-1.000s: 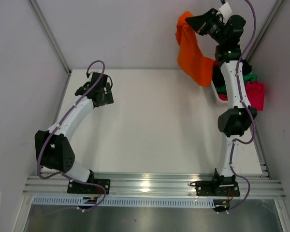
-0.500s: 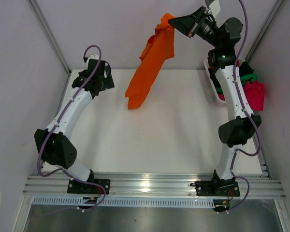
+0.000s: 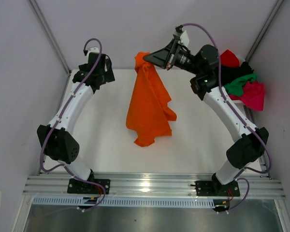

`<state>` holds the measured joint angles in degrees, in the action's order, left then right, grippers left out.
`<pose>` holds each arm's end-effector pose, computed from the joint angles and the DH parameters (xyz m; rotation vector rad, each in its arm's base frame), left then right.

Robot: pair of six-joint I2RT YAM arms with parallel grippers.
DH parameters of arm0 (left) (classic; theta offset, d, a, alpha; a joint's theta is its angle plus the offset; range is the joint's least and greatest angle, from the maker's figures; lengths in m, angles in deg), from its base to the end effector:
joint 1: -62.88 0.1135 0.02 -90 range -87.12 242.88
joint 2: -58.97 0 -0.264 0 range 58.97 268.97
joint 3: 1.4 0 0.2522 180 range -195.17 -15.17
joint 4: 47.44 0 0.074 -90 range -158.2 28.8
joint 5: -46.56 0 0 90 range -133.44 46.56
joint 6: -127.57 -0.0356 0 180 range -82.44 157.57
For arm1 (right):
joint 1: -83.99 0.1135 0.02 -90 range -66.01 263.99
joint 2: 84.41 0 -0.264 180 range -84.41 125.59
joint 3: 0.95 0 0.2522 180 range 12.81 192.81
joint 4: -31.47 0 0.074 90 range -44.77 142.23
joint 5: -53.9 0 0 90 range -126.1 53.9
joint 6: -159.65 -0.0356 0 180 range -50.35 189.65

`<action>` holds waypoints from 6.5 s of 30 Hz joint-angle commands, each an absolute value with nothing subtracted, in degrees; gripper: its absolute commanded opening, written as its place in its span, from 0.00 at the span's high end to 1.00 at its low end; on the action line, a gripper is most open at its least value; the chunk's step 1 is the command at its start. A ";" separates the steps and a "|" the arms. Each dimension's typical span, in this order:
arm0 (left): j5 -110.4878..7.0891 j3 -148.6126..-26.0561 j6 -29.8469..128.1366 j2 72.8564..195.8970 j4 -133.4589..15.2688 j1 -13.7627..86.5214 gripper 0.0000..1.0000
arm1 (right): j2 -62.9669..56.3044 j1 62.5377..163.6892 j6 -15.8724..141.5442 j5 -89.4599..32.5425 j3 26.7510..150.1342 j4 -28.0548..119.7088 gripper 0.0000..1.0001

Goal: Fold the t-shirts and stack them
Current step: Move the tshirt to the center of the board

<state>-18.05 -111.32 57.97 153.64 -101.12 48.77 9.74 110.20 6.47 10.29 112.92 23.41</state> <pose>0.3606 -0.0749 0.3770 -0.3530 2.1423 0.1550 0.3149 0.1838 0.5078 -0.4249 1.3993 1.7529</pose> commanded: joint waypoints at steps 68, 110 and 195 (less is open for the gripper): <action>-52.92 -96.56 65.95 151.61 -93.02 47.41 0.08 | 5.23 114.66 30.72 -37.33 75.21 55.96 0.37; -60.24 -89.96 66.13 145.37 -90.29 47.06 0.11 | 7.51 110.09 9.36 -34.26 53.33 31.53 0.40; -51.96 -103.41 61.56 146.60 -95.83 46.88 0.16 | 4.52 106.22 38.97 -52.88 104.46 58.50 1.00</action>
